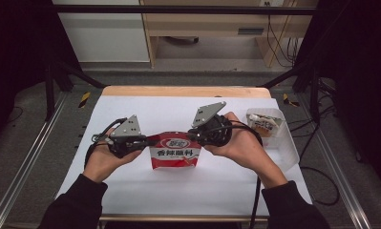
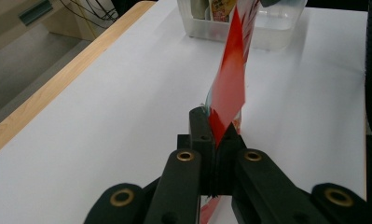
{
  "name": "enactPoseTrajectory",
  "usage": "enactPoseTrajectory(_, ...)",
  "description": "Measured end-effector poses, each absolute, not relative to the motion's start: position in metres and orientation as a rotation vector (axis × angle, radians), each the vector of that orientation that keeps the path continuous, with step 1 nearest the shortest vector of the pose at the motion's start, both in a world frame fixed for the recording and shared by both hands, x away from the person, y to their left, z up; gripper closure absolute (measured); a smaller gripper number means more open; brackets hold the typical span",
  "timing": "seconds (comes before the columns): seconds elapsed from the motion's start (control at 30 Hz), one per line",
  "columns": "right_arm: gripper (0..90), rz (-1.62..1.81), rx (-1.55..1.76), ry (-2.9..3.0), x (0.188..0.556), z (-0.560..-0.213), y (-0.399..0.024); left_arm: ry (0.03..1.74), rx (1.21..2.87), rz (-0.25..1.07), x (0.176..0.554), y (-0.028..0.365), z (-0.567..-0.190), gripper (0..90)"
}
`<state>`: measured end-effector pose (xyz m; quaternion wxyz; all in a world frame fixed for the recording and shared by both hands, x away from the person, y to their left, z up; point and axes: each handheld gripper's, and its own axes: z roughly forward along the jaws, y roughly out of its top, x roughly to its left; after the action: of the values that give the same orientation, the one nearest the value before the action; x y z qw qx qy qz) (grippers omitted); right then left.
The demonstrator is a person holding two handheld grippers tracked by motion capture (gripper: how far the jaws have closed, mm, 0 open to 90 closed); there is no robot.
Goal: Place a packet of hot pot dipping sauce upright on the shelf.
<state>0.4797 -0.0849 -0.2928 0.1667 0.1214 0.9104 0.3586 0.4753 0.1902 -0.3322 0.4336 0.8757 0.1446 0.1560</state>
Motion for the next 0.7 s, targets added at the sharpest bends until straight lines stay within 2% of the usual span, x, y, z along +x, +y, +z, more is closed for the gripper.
enactPoseTrajectory(0.23, 58.4, 0.944, 0.317, 2.569, 0.487, -0.293, -0.082, 0.324, 2.189, 0.404, 0.473, 0.188, -0.330, 90.0)
enactPoseTrajectory(0.53, 43.1, 0.834, 0.284, 2.621, 0.497, -0.304, -0.074, 0.318, 2.188, 0.411, 0.474, 0.189, -0.329, 90.0)
enactPoseTrajectory(0.63, 41.5, 0.803, 0.281, 2.669, 0.501, -0.307, -0.072, 0.317, 2.188, 0.415, 0.474, 0.189, -0.328, 90.0)
enactPoseTrajectory(0.7, 46.3, 0.782, 0.283, 2.697, 0.502, -0.308, -0.070, 0.316, 2.191, 0.417, 0.474, 0.190, -0.328, 90.0)
